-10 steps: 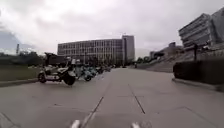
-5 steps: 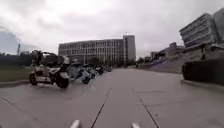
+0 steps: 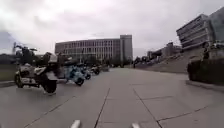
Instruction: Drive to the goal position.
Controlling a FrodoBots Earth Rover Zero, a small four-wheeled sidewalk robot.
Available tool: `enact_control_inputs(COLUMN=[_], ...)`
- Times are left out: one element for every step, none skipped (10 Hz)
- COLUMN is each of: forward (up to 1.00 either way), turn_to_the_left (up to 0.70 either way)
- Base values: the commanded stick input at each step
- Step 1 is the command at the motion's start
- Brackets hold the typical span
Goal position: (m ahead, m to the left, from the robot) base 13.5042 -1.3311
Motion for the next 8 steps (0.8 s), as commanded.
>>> enact_control_inputs(forward=[1.0,1.0,1.0,1.0,1.0,1.0,1.0,1.0], turn_to_the_left=[-0.01,-0.34,-0.16,-0.02,0.0,0.0,0.0,0.0])
